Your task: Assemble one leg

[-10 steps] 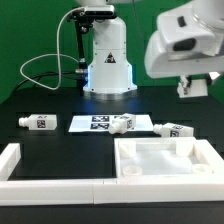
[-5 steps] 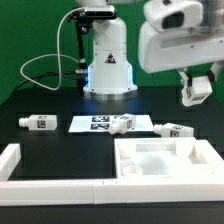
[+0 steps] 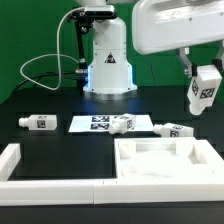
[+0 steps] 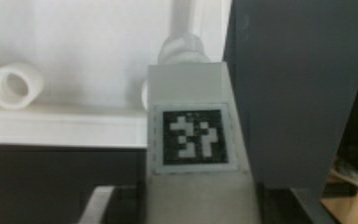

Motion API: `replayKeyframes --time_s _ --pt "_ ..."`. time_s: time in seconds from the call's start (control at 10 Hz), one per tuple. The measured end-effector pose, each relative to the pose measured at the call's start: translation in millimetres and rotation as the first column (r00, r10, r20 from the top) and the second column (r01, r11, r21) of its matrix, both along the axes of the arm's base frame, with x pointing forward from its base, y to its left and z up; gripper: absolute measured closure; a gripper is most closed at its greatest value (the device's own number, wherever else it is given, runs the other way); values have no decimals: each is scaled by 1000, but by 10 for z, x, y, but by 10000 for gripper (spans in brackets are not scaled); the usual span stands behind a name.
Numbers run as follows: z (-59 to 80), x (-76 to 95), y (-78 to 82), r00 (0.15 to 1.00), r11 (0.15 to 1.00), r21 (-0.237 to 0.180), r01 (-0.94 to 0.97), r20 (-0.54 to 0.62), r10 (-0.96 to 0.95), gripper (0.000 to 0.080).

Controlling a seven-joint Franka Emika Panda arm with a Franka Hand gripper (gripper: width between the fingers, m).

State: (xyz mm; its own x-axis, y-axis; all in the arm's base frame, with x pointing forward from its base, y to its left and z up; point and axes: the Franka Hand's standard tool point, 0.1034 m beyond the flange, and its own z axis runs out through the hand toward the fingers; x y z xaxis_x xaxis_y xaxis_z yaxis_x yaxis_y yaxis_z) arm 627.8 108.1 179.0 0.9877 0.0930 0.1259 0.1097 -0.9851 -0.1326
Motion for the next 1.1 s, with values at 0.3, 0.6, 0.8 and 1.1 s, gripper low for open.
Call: replayKeyframes --time_s 0.3,0.6,0.8,1.1 --pt "-244 282 -202 935 999 -35 -19 353 30 515" --pt "-250 371 -276 829 999 -46 15 559 14 515" --pt "-315 345 -270 824 999 -44 20 566 9 515" --pt "-454 188 -80 848 999 -28 20 529 -2 515"
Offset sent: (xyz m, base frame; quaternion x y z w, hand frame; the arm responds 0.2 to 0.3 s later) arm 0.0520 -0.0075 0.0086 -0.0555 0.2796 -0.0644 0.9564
